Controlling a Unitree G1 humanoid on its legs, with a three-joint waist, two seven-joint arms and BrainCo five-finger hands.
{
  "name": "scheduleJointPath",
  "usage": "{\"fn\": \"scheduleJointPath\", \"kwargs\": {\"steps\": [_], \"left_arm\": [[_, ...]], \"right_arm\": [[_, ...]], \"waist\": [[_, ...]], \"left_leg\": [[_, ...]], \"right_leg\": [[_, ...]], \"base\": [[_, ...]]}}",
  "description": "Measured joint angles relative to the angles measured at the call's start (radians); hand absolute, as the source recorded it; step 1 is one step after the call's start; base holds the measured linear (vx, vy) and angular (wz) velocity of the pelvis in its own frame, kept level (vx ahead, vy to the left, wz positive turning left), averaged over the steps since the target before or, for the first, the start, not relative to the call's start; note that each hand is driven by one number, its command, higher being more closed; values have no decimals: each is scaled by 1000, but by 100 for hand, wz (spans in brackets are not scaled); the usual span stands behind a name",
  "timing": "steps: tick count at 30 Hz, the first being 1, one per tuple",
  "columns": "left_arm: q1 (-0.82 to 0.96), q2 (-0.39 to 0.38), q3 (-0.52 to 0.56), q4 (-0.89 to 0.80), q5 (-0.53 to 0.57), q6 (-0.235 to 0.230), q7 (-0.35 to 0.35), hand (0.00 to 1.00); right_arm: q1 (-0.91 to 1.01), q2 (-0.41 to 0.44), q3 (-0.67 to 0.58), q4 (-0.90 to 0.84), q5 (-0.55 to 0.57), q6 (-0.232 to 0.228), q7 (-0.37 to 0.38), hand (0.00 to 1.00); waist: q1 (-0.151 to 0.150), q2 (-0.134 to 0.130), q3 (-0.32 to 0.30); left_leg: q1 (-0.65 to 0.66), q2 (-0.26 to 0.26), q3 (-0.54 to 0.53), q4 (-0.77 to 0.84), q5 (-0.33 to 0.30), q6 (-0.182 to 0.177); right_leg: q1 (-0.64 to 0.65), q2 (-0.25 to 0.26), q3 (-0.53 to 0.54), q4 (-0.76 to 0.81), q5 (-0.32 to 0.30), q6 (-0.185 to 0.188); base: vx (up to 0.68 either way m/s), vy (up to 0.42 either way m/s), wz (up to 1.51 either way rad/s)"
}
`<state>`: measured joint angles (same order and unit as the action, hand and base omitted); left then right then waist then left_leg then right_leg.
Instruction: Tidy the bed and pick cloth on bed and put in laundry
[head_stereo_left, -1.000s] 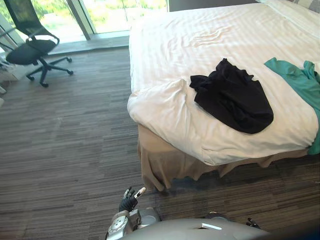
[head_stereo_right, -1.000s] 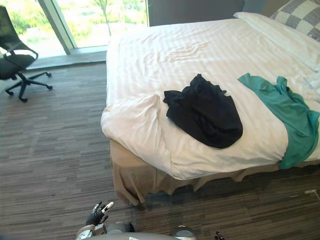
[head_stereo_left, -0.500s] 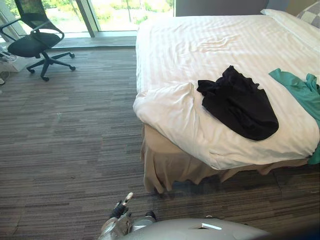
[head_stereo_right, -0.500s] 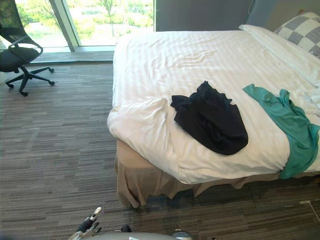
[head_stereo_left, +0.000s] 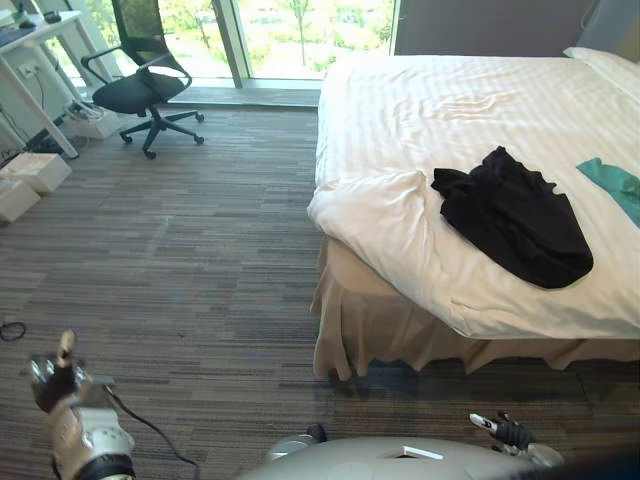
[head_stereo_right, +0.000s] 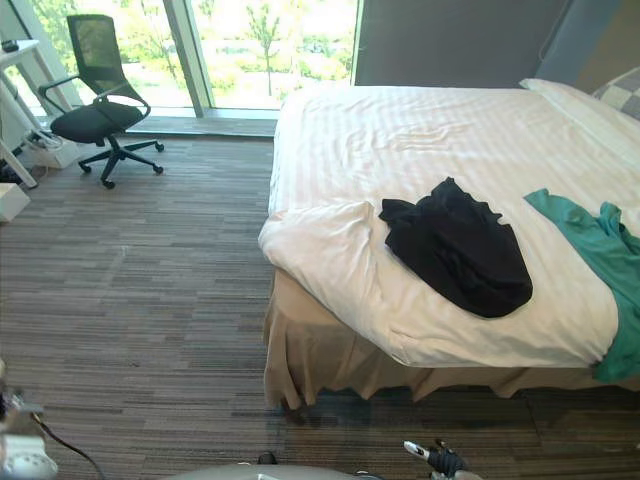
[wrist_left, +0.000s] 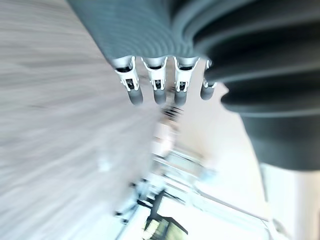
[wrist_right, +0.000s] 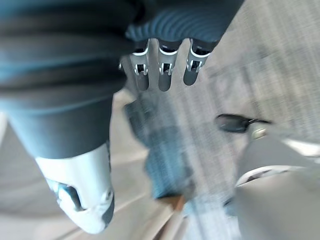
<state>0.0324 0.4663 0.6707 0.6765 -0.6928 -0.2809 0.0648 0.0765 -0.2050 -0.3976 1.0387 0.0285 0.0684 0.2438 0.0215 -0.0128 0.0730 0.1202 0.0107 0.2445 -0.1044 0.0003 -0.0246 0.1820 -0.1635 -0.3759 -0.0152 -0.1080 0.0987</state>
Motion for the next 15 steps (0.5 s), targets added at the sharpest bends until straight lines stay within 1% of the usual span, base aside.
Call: {"fn": "scheduleJointPath", "kwargs": {"steps": [2,3,4,5,6,7,9,11,12,15], "left_arm": [[-57,39,-52,-139,144,-45,45,0],[-70,46,-67,-180,192,-53,58,0],[-95,62,-103,-263,291,-62,79,0],[-107,67,-123,-304,340,-65,91,0],[-129,72,-159,-367,421,-79,98,0],[-143,72,-193,-425,497,-81,107,0],[-175,71,-272,-489,618,-84,104,0],[-182,72,-311,-531,688,-87,93,0],[-191,72,-342,-541,738,-98,85,0],[-213,73,-375,-541,812,-97,84,0]], "right_arm": [[-14,0,0,-1,3,3,8,0],[-15,1,0,-1,6,4,8,0],[-16,6,0,-1,15,5,6,0],[-16,9,0,-1,21,7,5,0],[-23,9,1,-1,28,15,-1,0],[-28,9,1,-2,29,21,-12,0],[-31,14,4,-2,28,33,-27,0],[-31,28,4,-2,28,40,-41,0],[-30,40,4,-1,28,45,-54,0],[-27,44,7,-1,27,50,-63,0]], "waist": [[9,-2,-2],[13,0,-2],[20,4,-1],[22,5,-1],[23,8,0],[21,22,7],[3,30,9],[-7,30,8],[-6,31,8],[-8,30,8]], "left_leg": [[5,-8,-1,0,-5,6],[6,-9,0,0,-4,4],[9,-9,5,1,-6,6],[11,-8,13,3,0,12],[23,-9,21,6,0,14],[29,-10,22,7,-1,14],[44,-9,23,7,-1,14],[63,-2,26,7,-3,11],[83,15,48,7,-11,-2],[98,36,75,7,-20,-13]], "right_leg": [[1,-3,19,9,6,-10],[1,-3,24,12,7,-10],[0,-2,35,12,10,-6],[2,-2,40,12,10,-5],[6,-1,57,12,10,-5],[16,-1,64,12,10,-6],[30,2,69,12,10,-6],[39,10,94,15,11,-7],[40,26,120,16,16,-15],[44,47,147,16,20,-21]], "base": [[166,32,9],[159,9,-3],[139,-2,-9],[177,-6,-18],[176,-13,-15],[196,-22,-14],[138,-35,-6],[114,-48,-22],[141,-81,-41],[104,-111,-38]]}}
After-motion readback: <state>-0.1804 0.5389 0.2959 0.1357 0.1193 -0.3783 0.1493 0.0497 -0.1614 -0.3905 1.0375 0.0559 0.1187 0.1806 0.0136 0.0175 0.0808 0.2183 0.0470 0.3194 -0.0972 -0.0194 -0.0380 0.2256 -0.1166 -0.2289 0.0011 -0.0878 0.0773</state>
